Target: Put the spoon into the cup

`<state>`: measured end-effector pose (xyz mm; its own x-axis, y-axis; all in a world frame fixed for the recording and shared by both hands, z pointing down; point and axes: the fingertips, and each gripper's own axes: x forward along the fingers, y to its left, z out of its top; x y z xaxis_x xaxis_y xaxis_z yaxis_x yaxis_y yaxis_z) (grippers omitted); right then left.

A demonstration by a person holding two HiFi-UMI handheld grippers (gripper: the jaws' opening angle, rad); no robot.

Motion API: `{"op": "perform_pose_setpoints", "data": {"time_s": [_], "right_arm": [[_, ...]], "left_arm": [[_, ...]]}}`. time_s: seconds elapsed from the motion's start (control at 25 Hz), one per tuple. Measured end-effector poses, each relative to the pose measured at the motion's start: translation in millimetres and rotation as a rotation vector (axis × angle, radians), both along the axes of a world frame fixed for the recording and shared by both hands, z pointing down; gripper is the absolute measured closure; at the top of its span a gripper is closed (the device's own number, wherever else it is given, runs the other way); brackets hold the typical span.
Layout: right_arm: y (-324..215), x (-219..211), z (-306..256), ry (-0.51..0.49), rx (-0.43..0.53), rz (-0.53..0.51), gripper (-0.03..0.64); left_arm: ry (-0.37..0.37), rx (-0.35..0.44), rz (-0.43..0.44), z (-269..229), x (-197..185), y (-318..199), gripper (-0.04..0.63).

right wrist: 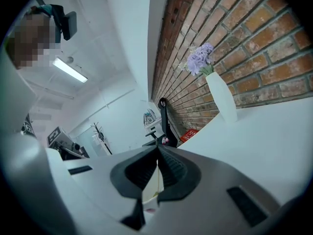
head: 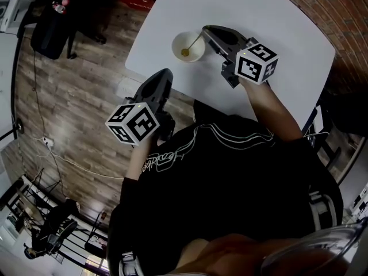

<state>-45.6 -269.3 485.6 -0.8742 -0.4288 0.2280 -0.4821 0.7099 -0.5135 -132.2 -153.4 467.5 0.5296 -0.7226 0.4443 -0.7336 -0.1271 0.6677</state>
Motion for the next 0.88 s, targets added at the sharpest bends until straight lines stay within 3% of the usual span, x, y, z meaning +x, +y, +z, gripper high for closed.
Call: {"op": "perform_pose_setpoints", "data": {"time_s": [0.88], "right_arm": [[-4, 6, 22, 0.026, -0.029, 0.031, 0.615]], "left_arm": [[0.008, -0.025, -0.005, 12, 0, 1, 0.592]]}}
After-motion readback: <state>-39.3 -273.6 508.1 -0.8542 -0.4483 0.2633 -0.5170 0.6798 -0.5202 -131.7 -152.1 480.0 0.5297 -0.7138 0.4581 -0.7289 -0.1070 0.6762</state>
